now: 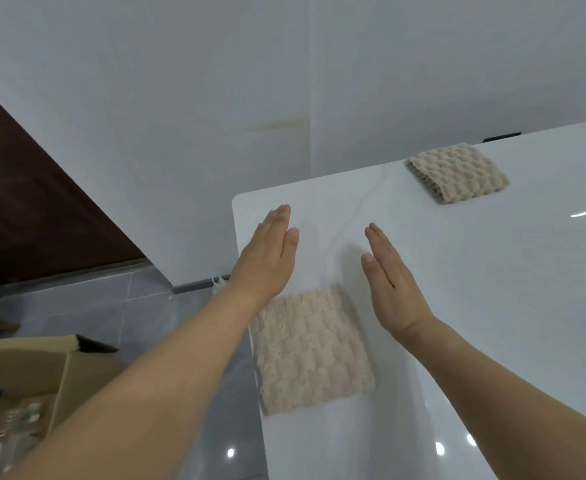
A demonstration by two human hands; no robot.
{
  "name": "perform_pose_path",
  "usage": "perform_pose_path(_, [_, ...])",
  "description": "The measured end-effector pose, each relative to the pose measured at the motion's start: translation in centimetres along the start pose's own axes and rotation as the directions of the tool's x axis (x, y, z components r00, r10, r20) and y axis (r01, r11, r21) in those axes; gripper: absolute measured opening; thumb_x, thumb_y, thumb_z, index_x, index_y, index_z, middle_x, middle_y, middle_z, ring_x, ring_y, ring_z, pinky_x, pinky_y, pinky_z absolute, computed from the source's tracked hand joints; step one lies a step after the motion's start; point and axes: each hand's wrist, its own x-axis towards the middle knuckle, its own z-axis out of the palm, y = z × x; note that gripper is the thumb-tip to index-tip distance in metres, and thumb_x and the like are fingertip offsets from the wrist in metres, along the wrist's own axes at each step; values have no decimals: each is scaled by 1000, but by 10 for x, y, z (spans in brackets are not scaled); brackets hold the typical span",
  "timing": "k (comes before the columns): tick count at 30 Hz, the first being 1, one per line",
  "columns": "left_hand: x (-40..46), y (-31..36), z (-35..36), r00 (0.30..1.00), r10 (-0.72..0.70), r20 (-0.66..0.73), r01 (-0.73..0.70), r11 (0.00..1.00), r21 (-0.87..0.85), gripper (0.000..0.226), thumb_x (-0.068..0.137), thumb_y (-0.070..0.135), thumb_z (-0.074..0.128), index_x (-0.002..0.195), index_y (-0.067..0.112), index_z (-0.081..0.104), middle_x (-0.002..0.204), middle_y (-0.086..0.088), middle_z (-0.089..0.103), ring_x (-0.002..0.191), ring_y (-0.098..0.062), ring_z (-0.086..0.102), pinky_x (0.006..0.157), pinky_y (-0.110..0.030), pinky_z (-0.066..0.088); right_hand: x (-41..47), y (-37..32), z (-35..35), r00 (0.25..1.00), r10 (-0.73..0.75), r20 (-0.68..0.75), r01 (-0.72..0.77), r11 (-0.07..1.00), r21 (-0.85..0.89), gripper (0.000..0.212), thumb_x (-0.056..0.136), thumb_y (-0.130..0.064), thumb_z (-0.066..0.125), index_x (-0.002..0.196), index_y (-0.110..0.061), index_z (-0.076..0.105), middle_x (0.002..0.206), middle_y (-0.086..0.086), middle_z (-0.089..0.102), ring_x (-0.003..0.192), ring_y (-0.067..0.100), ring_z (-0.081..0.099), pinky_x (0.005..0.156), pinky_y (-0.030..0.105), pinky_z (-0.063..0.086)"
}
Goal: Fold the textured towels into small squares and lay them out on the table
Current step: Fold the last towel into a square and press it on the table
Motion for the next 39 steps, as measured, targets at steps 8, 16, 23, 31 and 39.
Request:
perform_pose_path(8, [-51,-18,9,987,-138,-77,102,930,-353,51,107,38,28,156,23,25,161,11,23,147,-1,18,123,-27,13,-38,12,24,999,16,48,-19,998,64,48,104,-32,30,152,-26,25,157,-21,16,139,-14,11,103,-5,4])
perform_pose_path(16, [-100,-9,37,930,-323,-174,129,732,-669,45,107,33,33,152,29,34,153,22,33,141,6,27,109,-10,19,-63,11,37,999,18,29,-23,983,180,48,104,-26,36,150,-25,28,155,-21,23,137,-15,17,106,-2,10])
perform_pose_path(23, [-114,1,44,918,-348,-192,110,686,-719,45,108,26,34,152,26,34,156,17,32,142,4,28,115,-14,20,-70,8,46,998,-3,67,-10,981,193,47,104,-25,37,150,-23,29,156,-18,22,138,-14,17,108,0,10])
perform_pose_path(31, [-114,-8,46,960,-231,-159,115,841,-528,47,108,32,29,155,26,27,161,16,21,147,6,11,121,-21,8,-68,11,48,992,-49,117,58,995,-78,51,104,-35,27,152,-18,23,159,-11,15,144,-4,9,113,9,3])
perform_pose_path(39, [-105,-33,57,996,-74,-57,82,985,155,56,105,34,14,157,12,15,166,0,7,152,-12,-6,123,-34,-7,-65,27,61,969,-188,158,246,736,-631,69,96,-44,4,153,-5,13,161,11,10,149,20,7,121,34,3])
